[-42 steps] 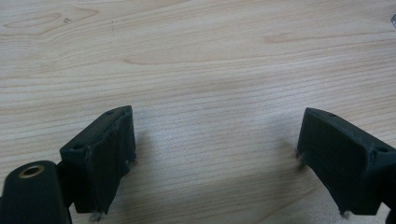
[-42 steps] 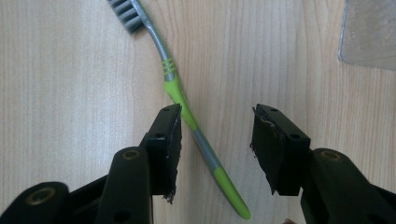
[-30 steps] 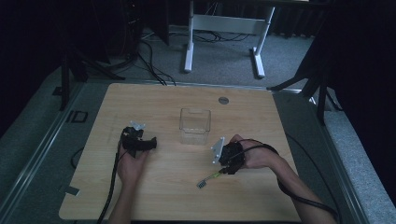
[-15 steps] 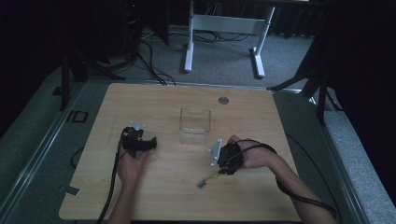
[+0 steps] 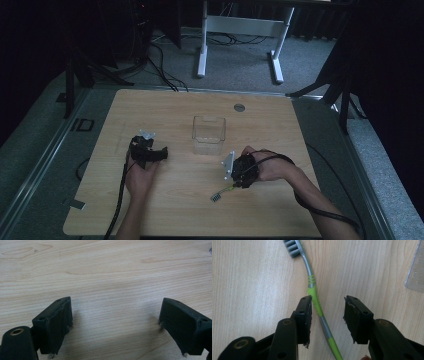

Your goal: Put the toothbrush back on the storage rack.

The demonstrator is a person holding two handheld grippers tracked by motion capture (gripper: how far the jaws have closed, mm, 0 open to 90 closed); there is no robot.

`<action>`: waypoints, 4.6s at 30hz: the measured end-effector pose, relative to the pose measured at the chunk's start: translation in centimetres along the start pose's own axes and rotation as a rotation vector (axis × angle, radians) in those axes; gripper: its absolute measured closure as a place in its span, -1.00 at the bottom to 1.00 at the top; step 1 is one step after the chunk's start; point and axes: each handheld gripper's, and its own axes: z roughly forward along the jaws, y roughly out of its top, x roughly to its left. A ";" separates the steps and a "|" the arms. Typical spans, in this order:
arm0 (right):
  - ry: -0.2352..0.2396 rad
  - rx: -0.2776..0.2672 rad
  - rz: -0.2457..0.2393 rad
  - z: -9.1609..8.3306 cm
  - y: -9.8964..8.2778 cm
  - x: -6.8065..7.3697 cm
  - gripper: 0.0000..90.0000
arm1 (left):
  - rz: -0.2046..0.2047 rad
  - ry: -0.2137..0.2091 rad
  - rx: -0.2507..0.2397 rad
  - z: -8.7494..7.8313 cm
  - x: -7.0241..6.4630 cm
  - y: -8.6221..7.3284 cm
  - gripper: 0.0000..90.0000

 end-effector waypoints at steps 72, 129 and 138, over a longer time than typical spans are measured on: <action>0.062 0.128 -0.087 2.3 0.9 0.6 0.59 | 0.000 0.000 0.000 0.0 0.0 0.0 -0.73; 0.101 0.109 -0.029 2.3 0.6 0.4 0.83 | 0.000 -0.001 -0.001 0.0 0.0 0.0 -0.73; 0.072 0.053 0.010 1.3 0.8 0.2 0.83 | -0.001 -0.001 -0.001 0.0 0.0 0.0 -0.73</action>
